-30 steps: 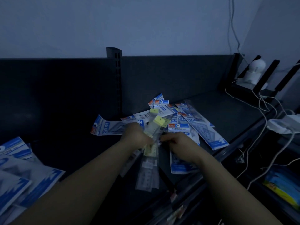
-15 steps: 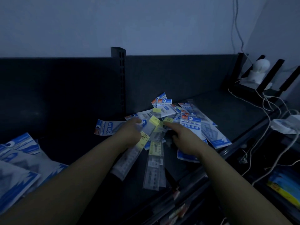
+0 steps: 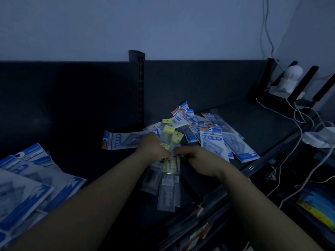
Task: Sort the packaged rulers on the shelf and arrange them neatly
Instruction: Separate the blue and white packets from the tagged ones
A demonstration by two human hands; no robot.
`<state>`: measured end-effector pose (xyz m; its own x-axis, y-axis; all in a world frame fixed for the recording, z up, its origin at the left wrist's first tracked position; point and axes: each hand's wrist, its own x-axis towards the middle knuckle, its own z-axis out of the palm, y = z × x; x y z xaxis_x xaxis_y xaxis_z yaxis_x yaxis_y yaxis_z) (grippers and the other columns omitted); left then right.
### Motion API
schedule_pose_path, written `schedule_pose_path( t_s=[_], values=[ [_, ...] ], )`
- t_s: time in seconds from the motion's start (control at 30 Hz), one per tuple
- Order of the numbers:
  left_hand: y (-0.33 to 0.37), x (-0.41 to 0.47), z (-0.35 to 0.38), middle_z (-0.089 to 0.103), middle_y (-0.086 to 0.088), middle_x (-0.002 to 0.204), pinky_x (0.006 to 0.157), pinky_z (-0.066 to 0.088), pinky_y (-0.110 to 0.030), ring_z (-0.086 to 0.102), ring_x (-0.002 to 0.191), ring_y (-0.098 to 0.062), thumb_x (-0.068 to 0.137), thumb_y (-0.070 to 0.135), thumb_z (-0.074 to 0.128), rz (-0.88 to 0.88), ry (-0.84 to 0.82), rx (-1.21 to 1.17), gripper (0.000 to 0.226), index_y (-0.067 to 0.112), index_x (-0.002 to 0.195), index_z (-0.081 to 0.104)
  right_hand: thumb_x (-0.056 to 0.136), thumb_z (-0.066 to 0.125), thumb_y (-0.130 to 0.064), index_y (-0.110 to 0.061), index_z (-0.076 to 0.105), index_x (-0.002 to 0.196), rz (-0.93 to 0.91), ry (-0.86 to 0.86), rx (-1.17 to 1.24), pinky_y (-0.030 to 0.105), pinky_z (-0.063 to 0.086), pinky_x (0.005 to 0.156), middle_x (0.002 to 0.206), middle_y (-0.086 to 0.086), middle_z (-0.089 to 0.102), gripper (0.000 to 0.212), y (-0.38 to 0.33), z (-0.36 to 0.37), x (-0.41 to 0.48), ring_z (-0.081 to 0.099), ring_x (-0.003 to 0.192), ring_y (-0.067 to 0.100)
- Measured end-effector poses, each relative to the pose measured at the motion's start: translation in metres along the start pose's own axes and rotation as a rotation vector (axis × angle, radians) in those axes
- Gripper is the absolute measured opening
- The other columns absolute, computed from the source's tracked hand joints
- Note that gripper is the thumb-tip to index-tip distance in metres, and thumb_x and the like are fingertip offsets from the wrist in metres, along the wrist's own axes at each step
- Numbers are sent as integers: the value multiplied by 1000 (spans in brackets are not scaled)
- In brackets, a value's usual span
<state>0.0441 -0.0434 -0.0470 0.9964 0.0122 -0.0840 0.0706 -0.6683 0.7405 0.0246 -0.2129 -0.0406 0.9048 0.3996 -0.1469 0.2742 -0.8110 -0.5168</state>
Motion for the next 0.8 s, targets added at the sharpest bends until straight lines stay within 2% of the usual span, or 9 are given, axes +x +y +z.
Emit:
schedule_pose_path(
  t_s=[0.2,0.27,0.33,0.43,0.53,0.57,0.63,0.7,0.8],
  values=[
    [-1,-1,-6,58,-9,102,79,51,-34,60,99,-25,74,7,76,-28,29,-57,29,7,95,56,93,55,-17,-5,67,108,113,233,16,36,49,84,113,13,67,23,7,1,-4,62,97,25],
    [-4,-1,-18,53,-7,110,77,49,-31,56,99,-24,77,9,75,-82,36,-120,43,8,114,54,89,62,-33,-1,66,91,146,300,22,38,50,70,91,17,67,32,3,5,-3,62,79,27],
    [-12,-2,-29,52,-7,119,77,46,-29,53,100,-23,78,15,75,-88,42,-117,50,12,121,50,79,66,-51,-10,59,80,208,332,15,32,43,60,75,6,60,42,-9,9,-3,56,69,19],
    [-23,-7,-40,49,-10,129,82,46,-32,52,106,-26,76,23,77,-110,19,-60,63,14,129,44,65,66,-71,-17,55,91,311,267,-83,30,43,67,85,-1,55,61,-28,19,4,54,81,18],
    [-28,-14,-45,42,-16,141,94,47,-39,49,120,-33,64,33,82,-170,-6,-89,105,10,147,24,56,65,-78,-18,58,90,346,258,-205,30,44,69,97,5,60,69,-38,33,19,58,92,24],
    [-29,-17,-46,45,-17,140,96,46,-38,50,120,-32,58,35,81,-174,-18,-103,106,7,146,28,55,66,-77,-18,59,86,349,252,-184,29,44,67,94,5,61,67,-40,35,24,59,91,25],
    [-31,-20,-48,58,-14,127,88,46,-30,56,109,-26,69,26,79,-156,-34,-139,70,3,128,51,61,73,-64,-20,51,68,342,231,-104,27,41,57,75,1,57,49,-43,34,26,59,79,24],
    [-36,-23,-51,62,-6,110,82,46,-29,58,100,-24,80,13,74,-130,-33,-157,33,8,109,59,68,76,-49,-19,45,65,367,207,-56,27,39,52,67,0,50,43,-46,29,25,56,73,23],
    [-42,-23,-57,51,5,83,76,47,-29,53,76,-15,81,6,72,-84,-30,-196,23,17,80,51,74,74,-33,-10,55,83,433,203,-40,30,48,66,81,4,56,31,-47,23,26,61,82,25]
  ],
)
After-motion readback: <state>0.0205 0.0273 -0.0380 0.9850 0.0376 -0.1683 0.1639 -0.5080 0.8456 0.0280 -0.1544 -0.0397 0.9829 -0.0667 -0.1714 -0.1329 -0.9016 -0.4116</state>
